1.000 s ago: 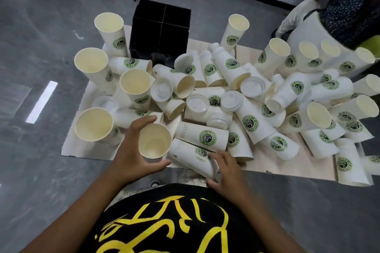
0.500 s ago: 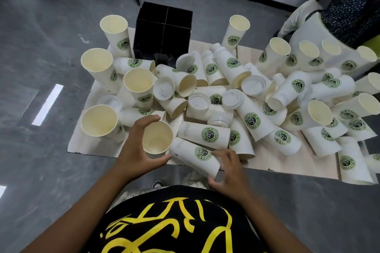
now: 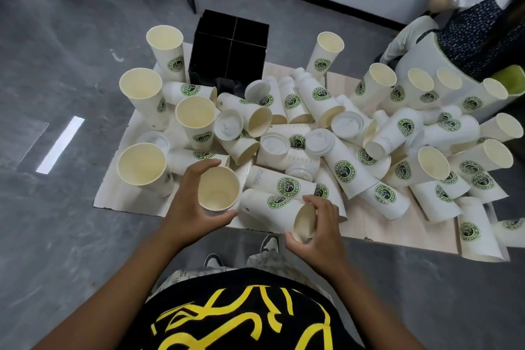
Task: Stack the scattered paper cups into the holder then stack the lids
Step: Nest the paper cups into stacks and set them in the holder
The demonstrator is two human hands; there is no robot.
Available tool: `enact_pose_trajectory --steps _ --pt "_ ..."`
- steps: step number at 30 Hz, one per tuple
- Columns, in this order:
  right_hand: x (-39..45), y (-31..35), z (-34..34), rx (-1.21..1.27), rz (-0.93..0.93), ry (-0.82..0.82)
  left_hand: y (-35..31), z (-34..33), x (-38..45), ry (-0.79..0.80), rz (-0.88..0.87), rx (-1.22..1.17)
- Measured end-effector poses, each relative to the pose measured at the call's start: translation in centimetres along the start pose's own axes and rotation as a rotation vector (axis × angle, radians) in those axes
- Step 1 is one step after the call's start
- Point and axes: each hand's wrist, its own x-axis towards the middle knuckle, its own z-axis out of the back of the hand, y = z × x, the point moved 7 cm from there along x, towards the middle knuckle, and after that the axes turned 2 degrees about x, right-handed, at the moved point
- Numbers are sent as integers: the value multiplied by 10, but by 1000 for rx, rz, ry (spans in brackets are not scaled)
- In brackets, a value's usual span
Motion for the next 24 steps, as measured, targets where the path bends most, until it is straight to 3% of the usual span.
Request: enact_pose_trajectory --steps 17,24 --pt "60 116 68 24 230 -167 -5 29 -2 -75 12 -21" --pt "81 193 81 165 375 -104 -20 44 -3 -100 10 -59"
